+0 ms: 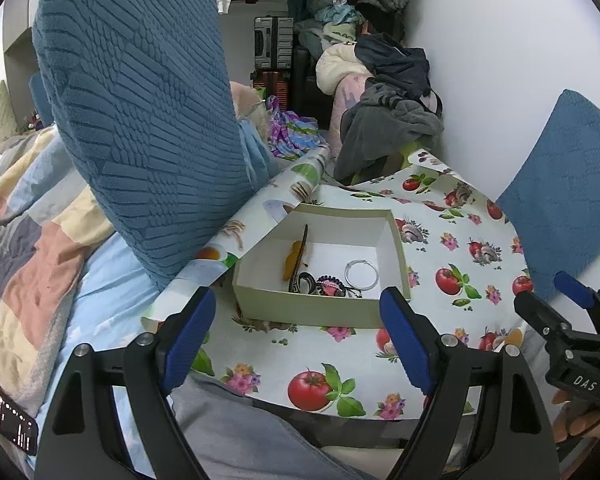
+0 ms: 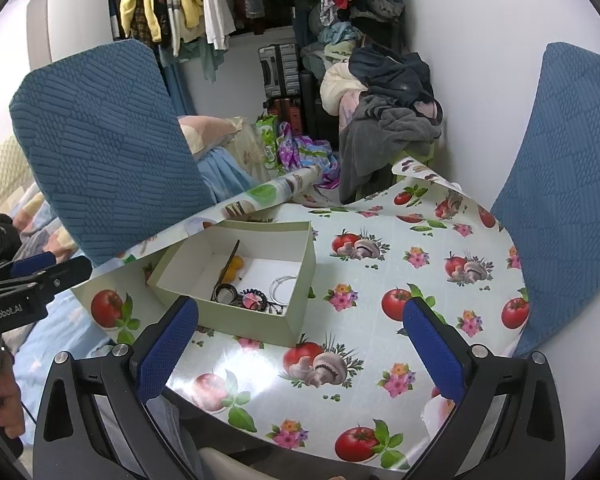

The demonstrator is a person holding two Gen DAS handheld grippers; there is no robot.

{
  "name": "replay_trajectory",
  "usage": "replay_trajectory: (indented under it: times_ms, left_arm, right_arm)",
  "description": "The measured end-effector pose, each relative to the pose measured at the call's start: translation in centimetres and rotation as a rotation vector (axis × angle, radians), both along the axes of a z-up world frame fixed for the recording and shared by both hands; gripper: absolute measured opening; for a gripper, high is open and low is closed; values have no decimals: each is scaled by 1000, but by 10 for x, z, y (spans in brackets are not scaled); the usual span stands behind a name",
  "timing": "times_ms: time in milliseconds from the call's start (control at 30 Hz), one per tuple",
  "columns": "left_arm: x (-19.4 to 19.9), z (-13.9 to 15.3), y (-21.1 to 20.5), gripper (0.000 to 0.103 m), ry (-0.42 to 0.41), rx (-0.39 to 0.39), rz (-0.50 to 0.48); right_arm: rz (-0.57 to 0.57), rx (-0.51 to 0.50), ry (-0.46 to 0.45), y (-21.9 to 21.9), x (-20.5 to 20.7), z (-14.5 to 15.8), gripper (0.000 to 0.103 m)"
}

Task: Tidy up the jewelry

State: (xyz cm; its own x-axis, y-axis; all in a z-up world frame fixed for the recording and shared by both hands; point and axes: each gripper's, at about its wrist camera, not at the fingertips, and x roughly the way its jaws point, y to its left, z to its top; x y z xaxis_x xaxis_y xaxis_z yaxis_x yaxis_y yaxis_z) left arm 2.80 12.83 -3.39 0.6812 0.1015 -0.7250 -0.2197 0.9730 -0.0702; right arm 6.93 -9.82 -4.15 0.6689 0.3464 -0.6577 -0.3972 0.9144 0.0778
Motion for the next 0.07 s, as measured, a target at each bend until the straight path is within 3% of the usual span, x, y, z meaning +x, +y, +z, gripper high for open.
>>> replay_trajectory:
  times_ms: [67]
  left_arm:
    - [0,-1,0,84,3,-5,-2]
  right_arm:
    - [-1,4,0,0,0,0,103]
